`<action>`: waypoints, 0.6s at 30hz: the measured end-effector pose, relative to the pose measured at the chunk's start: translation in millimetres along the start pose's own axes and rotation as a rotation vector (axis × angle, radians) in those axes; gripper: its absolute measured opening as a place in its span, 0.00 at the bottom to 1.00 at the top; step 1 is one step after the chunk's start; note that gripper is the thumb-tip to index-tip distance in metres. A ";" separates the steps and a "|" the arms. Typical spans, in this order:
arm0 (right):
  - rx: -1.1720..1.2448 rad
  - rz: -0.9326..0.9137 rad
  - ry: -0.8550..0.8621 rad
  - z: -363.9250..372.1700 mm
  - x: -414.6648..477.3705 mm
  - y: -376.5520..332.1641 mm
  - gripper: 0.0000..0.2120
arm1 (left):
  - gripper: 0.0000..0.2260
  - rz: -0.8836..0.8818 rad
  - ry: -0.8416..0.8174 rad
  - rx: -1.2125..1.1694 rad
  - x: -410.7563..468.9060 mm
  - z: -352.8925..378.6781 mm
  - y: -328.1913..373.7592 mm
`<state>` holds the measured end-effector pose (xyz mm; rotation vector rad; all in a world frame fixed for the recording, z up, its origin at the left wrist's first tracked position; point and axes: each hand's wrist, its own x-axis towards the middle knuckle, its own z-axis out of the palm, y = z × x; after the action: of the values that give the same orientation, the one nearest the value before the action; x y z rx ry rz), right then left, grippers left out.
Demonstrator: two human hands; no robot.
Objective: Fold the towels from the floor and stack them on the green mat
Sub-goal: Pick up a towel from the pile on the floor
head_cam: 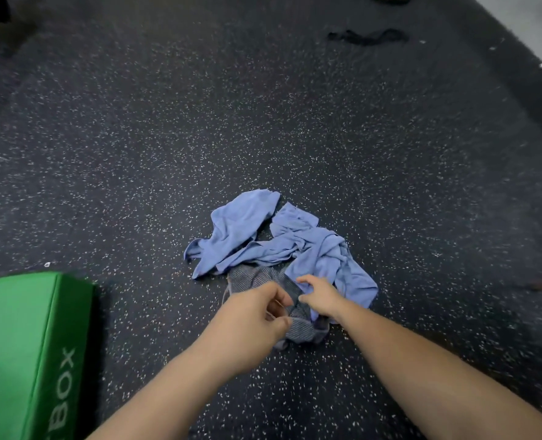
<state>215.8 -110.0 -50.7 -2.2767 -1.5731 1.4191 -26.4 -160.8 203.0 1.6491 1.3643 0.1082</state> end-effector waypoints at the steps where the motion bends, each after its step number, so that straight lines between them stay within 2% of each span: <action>1: 0.056 0.019 -0.021 0.6 3.4 -2.7 0.27 | 0.07 0.006 0.001 0.008 0.9 2.2 0.9; 3: 0.151 0.080 -0.035 1.4 10.8 -4.7 0.29 | 0.07 0.012 0.010 0.023 3.2 5.0 2.6; 8: 0.294 0.165 0.044 -10.8 24.8 -1.7 0.21 | 0.06 0.000 -0.006 0.047 3.0 1.3 4.2; 11: 0.411 0.214 -0.011 -17.1 23.8 1.1 0.24 | 0.06 0.003 0.010 0.066 -4.2 -4.5 6.6; 18: 0.590 0.258 -0.053 -9.1 27.6 -8.5 0.18 | 0.08 0.036 0.068 0.197 -27.6 -17.6 1.0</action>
<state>217.9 -80.9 -59.3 -2.1239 -0.7295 1.7193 -46.4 -172.2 226.2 1.8492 1.4345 0.0525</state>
